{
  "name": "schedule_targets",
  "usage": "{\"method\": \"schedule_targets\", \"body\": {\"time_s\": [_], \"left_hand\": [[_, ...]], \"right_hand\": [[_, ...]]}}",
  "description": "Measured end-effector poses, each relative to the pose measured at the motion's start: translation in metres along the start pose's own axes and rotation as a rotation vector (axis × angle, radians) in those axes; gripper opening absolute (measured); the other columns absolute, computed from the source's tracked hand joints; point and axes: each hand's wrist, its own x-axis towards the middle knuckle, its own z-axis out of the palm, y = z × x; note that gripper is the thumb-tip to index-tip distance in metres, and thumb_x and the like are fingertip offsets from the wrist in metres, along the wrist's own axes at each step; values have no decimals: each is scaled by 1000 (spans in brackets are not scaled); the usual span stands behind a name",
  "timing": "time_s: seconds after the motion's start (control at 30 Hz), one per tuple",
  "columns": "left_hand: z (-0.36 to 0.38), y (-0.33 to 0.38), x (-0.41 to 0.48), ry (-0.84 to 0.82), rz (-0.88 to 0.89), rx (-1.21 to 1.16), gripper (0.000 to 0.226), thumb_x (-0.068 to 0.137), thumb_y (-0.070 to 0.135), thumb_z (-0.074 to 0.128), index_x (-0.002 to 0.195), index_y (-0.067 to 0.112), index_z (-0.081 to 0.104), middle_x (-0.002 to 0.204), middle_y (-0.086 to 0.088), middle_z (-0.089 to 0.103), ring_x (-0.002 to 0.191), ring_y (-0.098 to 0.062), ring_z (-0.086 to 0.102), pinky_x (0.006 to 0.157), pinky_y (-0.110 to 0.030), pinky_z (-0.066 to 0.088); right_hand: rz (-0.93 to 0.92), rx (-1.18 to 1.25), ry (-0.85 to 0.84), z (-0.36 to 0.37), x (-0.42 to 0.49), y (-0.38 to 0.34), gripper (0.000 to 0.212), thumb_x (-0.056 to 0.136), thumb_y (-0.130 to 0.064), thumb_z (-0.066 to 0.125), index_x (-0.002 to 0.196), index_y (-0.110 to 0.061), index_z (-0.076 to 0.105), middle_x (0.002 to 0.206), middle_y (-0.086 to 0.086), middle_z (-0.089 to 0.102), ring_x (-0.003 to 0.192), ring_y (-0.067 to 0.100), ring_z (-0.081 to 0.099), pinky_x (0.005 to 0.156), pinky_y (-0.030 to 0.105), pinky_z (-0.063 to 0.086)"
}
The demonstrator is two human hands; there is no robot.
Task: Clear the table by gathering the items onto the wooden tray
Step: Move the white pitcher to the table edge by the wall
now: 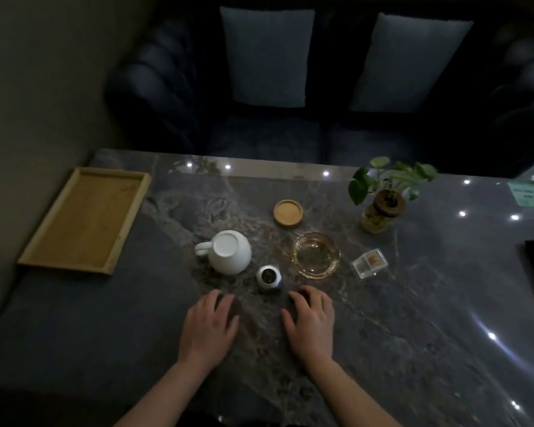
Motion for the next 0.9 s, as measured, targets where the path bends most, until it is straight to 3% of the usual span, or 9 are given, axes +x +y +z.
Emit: {"method": "schedule_targets", "body": {"time_s": [0.07,0.17,0.3,0.37,0.47,0.6,0.9], "left_hand": [[-7,-9,12,86,-143,-193,42,80,24,75,118,10,63,115,-16,61,95,-38,64,78,-45,54],[-22,-18,43,192,-300,-403,54,85,21,71,132,7,51,129,-20,52,111,-40,57,91,-47,48],[-39,-33,88,204,-398,-470,66,90,16,63,148,11,34,149,-21,36,134,-38,40,109,-43,34],[-44,-43,105,137,-375,-410,57,91,15,59,145,10,41,148,-21,40,135,-37,41,111,-42,32],[-47,-49,115,95,-296,-339,35,90,16,61,124,9,62,125,-19,61,115,-36,56,97,-41,44],[-46,-52,104,106,-215,-287,17,88,19,66,102,10,68,100,-15,68,93,-34,63,77,-40,48],[-34,-44,66,140,-214,-385,16,88,24,68,98,11,69,90,-11,72,85,-32,65,72,-42,50]], "right_hand": [[7,-39,35,13,-5,1,41,82,-35,74,118,-18,69,131,8,57,125,33,46,110,49,38],[-24,-109,66,23,-8,5,42,84,-37,71,121,-17,66,134,10,54,129,36,41,114,52,32],[-20,-149,70,26,-7,3,44,83,-37,71,121,-17,65,134,11,55,130,35,38,114,53,33],[-18,-154,71,27,-7,3,44,82,-37,72,121,-17,65,133,12,56,130,35,38,114,54,34],[-21,-166,78,28,-7,4,45,82,-38,71,121,-17,65,132,12,56,130,35,39,113,54,35],[-18,-179,82,29,-7,3,45,83,-39,69,122,-18,65,133,11,56,131,34,37,114,53,32],[-13,-180,73,29,-7,3,45,84,-41,65,123,-20,62,135,9,54,132,33,36,114,53,31]]}}
